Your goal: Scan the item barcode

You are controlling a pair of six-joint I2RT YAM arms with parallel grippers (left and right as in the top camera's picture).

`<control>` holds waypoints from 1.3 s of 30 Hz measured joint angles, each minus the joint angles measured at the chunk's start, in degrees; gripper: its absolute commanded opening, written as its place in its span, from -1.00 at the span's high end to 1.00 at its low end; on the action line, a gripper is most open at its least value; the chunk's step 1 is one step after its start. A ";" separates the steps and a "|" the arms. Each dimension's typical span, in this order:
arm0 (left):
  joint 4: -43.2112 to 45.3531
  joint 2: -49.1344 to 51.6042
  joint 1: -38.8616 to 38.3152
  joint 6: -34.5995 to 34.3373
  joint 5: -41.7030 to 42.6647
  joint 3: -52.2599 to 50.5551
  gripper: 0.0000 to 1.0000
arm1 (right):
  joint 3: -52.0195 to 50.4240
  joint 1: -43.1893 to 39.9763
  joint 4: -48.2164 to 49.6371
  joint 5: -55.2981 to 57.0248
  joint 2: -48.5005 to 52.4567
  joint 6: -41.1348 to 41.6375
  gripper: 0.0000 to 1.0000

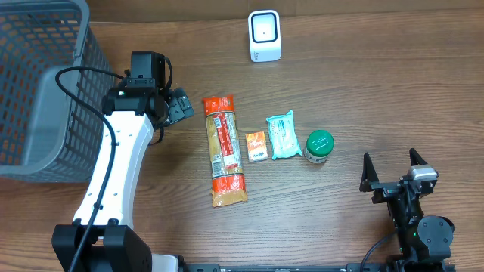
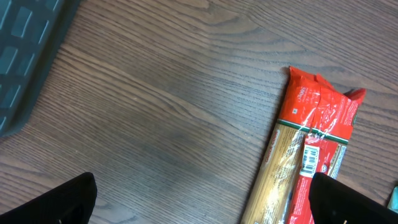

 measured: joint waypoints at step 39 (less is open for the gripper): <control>-0.02 0.00 0.00 0.00 -0.04 0.00 -0.99 | 21.81 0.00 -17.94 -6.01 5.35 9.49 -1.00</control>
